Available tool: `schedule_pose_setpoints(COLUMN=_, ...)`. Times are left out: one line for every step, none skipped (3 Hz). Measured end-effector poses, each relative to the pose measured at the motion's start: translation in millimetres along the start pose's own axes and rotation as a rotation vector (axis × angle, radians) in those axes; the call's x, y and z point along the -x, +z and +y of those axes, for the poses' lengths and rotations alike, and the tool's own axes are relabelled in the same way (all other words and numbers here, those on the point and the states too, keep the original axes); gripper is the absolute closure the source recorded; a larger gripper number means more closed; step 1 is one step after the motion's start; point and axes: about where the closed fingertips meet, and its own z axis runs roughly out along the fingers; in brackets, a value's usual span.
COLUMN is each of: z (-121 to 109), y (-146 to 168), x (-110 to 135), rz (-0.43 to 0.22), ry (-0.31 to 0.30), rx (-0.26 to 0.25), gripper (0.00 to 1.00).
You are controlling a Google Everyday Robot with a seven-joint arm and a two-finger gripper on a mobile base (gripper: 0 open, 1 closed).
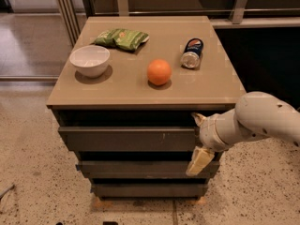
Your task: Open top drawer
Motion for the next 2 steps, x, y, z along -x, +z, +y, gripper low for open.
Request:
schedule_pose_setpoints(z=-7.5, y=19.2, x=-0.2, rz=0.021, ry=-0.004, rx=0.039, gripper=0.00)
schedule_pose_setpoints(z=-12.3, y=42.1, x=-5.0, rz=0.058, ry=0.000, rx=0.086, gripper=0.00)
